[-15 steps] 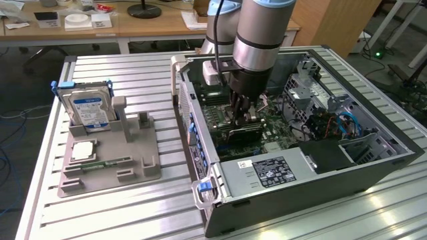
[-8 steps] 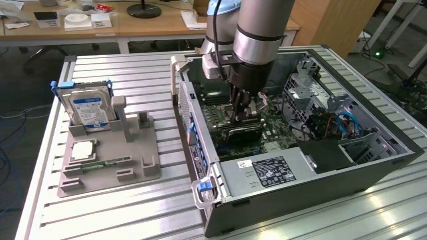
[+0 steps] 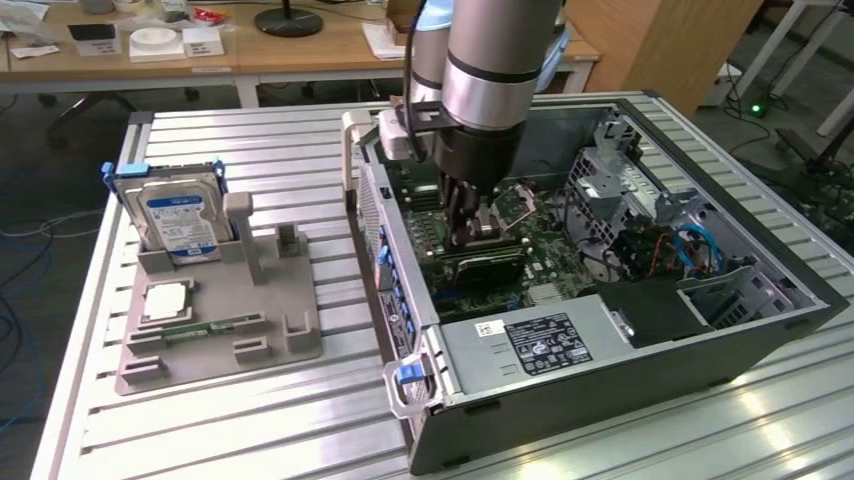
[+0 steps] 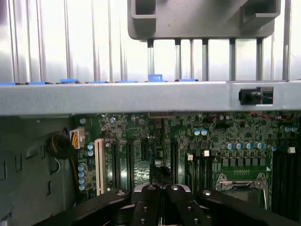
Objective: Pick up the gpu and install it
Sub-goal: 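Press down on the gpu until it lock into place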
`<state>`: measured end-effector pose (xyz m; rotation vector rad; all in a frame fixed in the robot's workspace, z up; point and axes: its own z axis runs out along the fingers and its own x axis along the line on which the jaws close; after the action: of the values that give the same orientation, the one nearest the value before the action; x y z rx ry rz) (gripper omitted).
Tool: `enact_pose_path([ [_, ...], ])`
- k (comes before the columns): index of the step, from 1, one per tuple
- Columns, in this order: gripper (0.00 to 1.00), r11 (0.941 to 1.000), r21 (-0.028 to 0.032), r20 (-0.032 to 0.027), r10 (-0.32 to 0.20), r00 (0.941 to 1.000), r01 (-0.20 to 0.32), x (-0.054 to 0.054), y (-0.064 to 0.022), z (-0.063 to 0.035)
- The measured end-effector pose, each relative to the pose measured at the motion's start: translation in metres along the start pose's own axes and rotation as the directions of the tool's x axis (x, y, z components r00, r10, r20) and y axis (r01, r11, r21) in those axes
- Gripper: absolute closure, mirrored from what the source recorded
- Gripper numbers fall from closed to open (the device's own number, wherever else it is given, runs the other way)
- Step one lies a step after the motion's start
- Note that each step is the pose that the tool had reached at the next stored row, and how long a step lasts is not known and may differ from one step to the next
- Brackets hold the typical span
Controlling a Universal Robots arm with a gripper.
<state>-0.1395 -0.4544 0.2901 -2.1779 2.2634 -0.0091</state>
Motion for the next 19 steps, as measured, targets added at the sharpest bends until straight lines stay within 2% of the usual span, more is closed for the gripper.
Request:
enact_pose_path([
  [3,0.9,1.0,0.0001,-0.0045,0.0,1.0,0.0,-0.005,0.0011,-0.0023],
  [6,0.9,1.0,0.0,-0.0058,0.0,1.0,0.0,-0.008,0.0041,-0.0041],
  [13,0.9,1.0,0.0002,-0.0078,0.0,1.0,0.0,-0.007,0.0273,-0.0042],
  [19,0.9,1.0,0.0002,-0.0083,0.0,1.0,0.0,-0.006,0.0384,-0.0043],
])
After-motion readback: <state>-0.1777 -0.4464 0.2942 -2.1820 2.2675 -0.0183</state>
